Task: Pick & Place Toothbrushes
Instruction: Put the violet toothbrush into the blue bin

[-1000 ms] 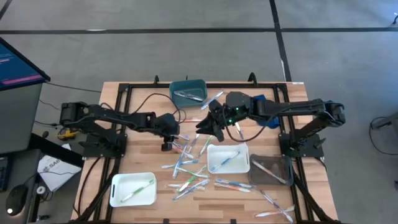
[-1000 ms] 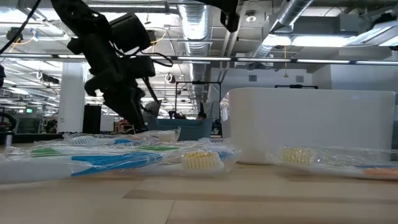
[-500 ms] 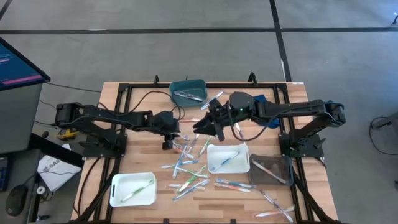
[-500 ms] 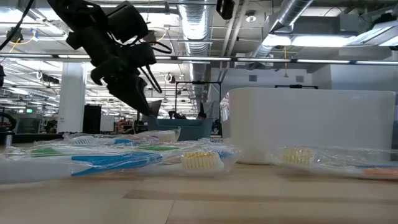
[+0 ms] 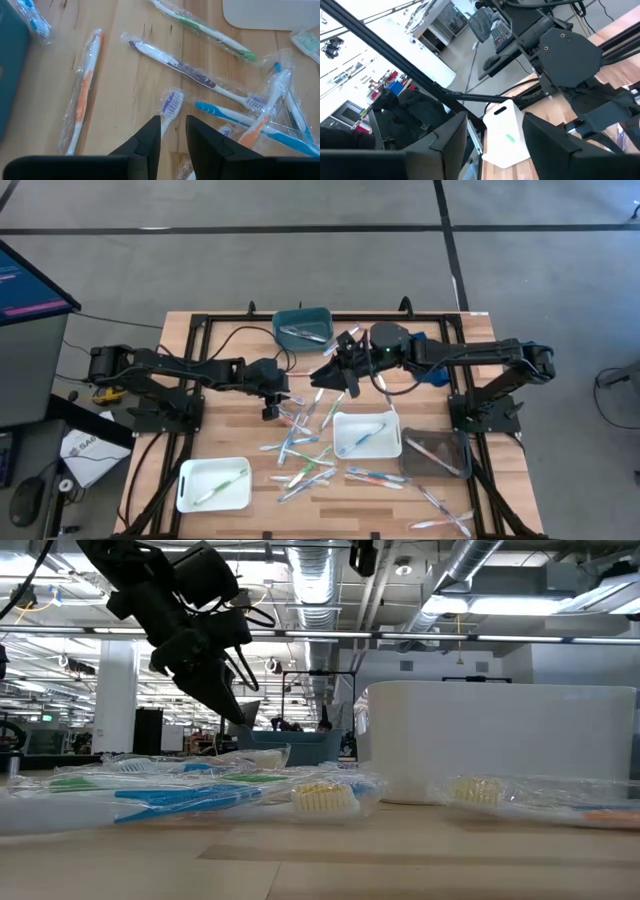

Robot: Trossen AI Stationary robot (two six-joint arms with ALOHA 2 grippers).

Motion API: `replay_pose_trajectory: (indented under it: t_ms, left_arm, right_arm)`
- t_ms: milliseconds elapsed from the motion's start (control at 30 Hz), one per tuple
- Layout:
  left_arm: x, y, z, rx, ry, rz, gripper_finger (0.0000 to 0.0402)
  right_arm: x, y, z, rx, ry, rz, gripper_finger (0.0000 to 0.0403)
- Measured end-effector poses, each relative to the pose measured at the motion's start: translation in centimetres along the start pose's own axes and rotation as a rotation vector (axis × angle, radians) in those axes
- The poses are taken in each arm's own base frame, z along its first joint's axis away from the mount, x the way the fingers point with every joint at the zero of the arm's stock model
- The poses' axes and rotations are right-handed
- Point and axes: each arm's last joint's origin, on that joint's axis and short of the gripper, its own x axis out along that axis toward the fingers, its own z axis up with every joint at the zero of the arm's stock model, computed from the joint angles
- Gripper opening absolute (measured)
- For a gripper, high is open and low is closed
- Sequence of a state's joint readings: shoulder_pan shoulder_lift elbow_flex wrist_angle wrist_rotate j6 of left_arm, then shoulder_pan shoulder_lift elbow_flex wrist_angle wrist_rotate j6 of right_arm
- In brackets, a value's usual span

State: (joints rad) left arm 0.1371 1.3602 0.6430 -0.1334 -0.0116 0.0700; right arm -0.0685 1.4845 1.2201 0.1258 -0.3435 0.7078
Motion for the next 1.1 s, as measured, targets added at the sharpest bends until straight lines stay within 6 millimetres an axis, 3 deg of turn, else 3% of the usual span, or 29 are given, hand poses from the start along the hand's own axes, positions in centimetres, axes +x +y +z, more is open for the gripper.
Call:
replay_pose_trajectory:
  t_ms: [367, 933, 1100]
  left_arm:
    - [0.01, 0.00, -0.03, 0.000, 0.001, 0.000, 0.0086]
    - [0.03, 0.00, -0.05, -0.052, 0.003, 0.000, 0.0086]
    - [0.96, -0.12, -0.56, -0.084, 0.050, -0.026, 0.0093]
  right_arm:
    - [-0.08, -0.51, -0.22, 0.011, 0.024, -0.048, 0.0278]
    - [0.00, -0.38, -0.50, 0.014, 0.044, -0.044, 0.0283]
    - [0.06, -0.44, -0.54, 0.015, 0.047, -0.044, 0.0283]
